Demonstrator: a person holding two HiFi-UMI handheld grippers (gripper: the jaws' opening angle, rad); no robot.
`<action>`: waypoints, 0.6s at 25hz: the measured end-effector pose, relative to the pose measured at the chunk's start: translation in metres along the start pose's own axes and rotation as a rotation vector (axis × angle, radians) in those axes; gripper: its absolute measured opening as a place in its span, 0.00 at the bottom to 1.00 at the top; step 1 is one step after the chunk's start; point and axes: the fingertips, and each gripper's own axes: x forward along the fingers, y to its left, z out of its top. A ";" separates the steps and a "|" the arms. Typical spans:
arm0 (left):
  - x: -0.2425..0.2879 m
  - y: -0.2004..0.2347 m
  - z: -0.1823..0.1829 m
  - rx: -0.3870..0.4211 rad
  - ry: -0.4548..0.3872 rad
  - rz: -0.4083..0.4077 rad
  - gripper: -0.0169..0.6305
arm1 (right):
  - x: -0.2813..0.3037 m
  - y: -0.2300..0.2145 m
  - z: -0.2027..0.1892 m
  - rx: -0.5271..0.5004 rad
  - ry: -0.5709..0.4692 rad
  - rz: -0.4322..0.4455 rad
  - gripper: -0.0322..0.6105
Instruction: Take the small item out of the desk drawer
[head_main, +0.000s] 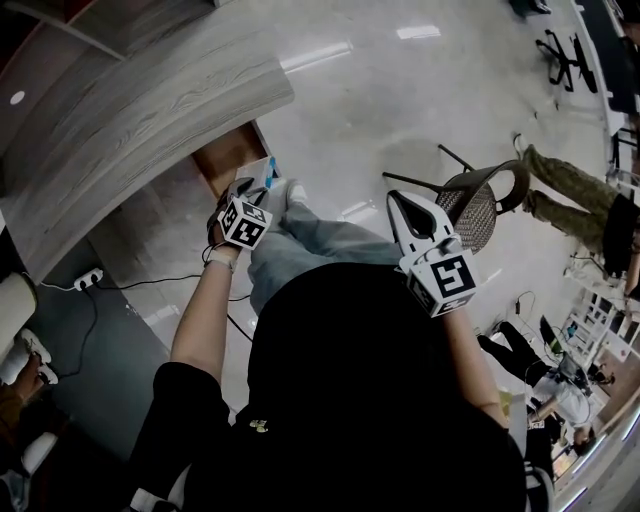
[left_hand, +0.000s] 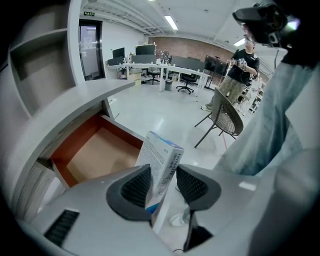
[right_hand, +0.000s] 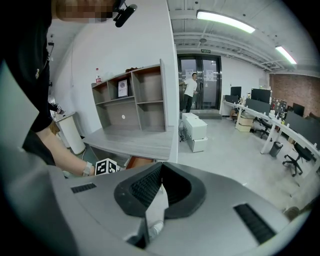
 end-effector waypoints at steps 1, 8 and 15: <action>-0.003 0.002 0.004 0.002 -0.009 0.012 0.27 | 0.001 0.000 0.002 0.000 -0.005 0.004 0.05; -0.032 0.017 0.016 0.001 -0.043 0.070 0.18 | 0.003 0.013 0.017 -0.013 -0.026 0.030 0.05; -0.081 0.032 0.024 -0.103 -0.099 0.107 0.18 | 0.009 0.034 0.036 -0.010 -0.064 0.069 0.05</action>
